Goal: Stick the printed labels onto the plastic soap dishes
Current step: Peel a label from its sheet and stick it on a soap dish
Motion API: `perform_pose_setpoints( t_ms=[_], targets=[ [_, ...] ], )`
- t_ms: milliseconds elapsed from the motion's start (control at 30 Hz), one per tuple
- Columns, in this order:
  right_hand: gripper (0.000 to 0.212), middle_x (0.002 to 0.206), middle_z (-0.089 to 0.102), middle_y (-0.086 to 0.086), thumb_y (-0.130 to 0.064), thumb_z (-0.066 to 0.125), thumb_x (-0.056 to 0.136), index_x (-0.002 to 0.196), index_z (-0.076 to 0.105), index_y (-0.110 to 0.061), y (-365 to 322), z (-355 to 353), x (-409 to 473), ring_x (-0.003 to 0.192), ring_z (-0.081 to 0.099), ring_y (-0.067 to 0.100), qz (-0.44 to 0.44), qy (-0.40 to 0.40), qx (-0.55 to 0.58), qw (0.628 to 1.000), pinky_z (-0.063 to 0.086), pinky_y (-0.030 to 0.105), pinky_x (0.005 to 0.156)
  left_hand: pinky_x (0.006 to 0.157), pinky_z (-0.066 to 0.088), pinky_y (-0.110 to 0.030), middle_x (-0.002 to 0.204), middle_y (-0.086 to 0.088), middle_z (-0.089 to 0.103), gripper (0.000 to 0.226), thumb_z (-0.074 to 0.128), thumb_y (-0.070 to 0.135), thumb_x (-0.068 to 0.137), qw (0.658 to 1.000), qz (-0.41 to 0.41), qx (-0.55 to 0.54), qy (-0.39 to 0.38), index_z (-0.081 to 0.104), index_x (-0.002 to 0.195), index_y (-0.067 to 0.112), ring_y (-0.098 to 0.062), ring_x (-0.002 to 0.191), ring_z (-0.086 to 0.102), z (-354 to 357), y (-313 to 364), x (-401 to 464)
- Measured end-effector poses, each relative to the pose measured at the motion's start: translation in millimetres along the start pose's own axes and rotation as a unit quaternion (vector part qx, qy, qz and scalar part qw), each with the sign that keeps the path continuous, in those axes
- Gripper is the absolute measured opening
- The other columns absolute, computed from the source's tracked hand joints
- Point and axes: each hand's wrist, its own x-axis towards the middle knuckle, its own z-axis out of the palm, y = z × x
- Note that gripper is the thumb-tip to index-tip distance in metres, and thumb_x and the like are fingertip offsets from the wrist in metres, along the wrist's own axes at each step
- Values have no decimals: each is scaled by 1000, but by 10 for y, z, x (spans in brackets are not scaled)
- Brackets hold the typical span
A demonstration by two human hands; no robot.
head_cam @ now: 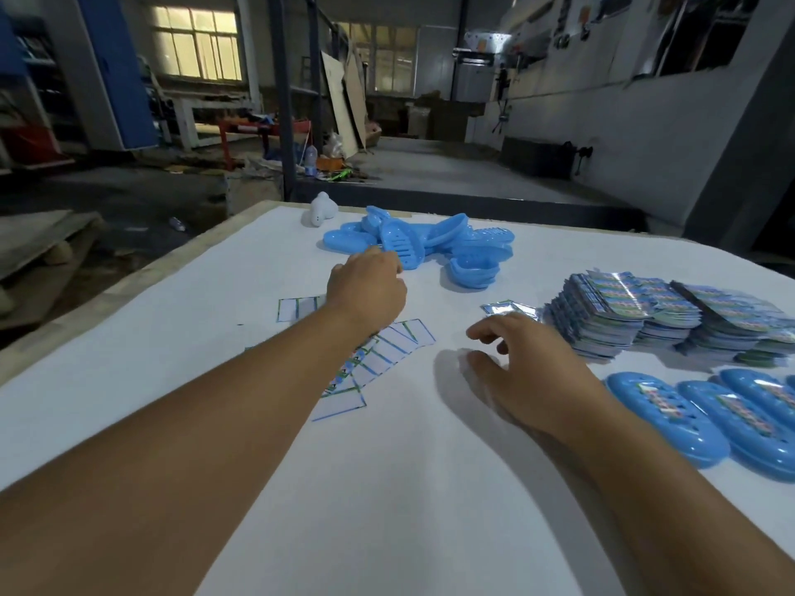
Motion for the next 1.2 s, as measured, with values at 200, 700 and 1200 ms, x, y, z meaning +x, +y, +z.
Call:
perform_pose_setpoints(
  t_ms=[200,700,1200],
  targets=[
    [31,111,61,-13,-34,62,93,124,64,-31,72,63,37,99,56,8,-10,28,18,999,42,25,83,92,47,-40,131,-12,54,49,46,5,91,994,19,45,-103,46,139,16,-30,113,52,212,27,541],
    [29,108,61,-14,-36,63,93,121,65,-31,153,74,61,93,54,5,1,27,37,999,39,24,79,79,53,-37,102,-2,63,17,52,31,102,999,-11,29,25,58,112,19,-22,89,61,394,134,494],
    [75,155,32,-14,-61,70,81,147,35,-51,-9,13,-6,141,33,6,-58,65,132,987,34,32,112,44,33,-21,63,-3,60,23,46,22,99,757,-231,-588,-167,65,92,11,-9,48,48,-323,237,-731]
  ],
)
